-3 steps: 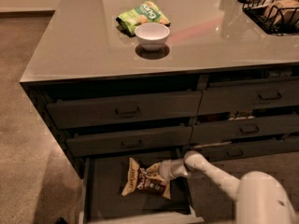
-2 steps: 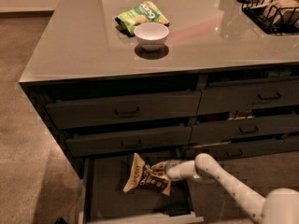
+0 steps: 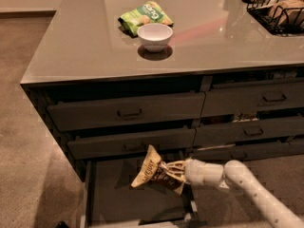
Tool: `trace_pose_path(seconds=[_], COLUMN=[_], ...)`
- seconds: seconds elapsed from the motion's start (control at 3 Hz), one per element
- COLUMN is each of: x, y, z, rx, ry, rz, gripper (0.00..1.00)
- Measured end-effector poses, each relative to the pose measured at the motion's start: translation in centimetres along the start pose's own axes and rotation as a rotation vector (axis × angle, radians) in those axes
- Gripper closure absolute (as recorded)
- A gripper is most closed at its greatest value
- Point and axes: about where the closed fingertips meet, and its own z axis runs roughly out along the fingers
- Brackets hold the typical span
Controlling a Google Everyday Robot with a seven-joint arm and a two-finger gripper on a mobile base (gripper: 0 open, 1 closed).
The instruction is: Pick brown chip bag from bottom drawer and place on counter
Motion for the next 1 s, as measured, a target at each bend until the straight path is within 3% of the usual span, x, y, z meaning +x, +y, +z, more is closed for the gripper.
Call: trace_pose_path(seconds=[0.67, 1.0], x=[-11.7, -16.6], y=[-6.5, -11.3], z=[-8.1, -12.0], rx=[0.003, -0.027], ry=[0.039, 0.046], rz=[-0.135, -0.145], gripper=[1.00, 1.00])
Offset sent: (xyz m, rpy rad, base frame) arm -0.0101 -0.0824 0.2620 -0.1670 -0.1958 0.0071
